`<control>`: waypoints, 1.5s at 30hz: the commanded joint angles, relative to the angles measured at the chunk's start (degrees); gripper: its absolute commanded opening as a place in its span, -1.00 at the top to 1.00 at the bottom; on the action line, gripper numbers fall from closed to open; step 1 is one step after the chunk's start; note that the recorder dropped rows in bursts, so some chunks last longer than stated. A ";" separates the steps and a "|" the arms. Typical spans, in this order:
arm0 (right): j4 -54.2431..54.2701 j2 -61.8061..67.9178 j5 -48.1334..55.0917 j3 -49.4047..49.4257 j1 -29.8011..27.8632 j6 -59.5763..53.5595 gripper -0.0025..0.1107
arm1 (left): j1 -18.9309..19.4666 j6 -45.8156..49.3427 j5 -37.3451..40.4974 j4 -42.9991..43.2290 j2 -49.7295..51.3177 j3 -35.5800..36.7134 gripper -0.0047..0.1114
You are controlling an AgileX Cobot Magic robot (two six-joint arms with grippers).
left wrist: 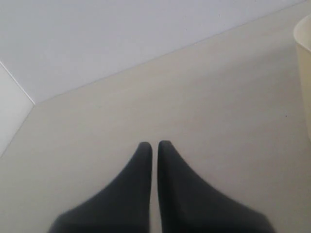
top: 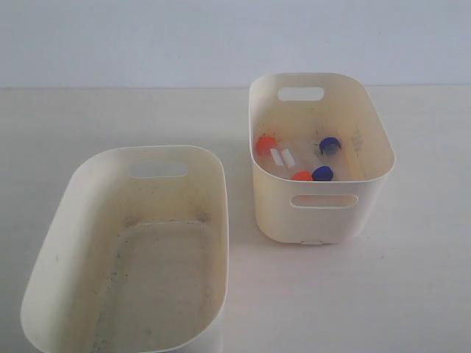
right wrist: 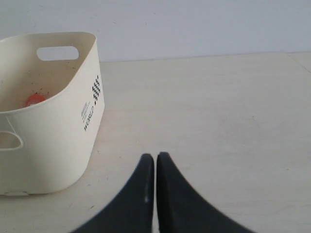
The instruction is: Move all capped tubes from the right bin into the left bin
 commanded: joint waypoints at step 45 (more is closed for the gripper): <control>1.32 22.47 -0.28 -26.14 -0.16 -5.15 0.93 | -0.30 -0.54 -0.30 -0.16 0.03 -0.21 0.84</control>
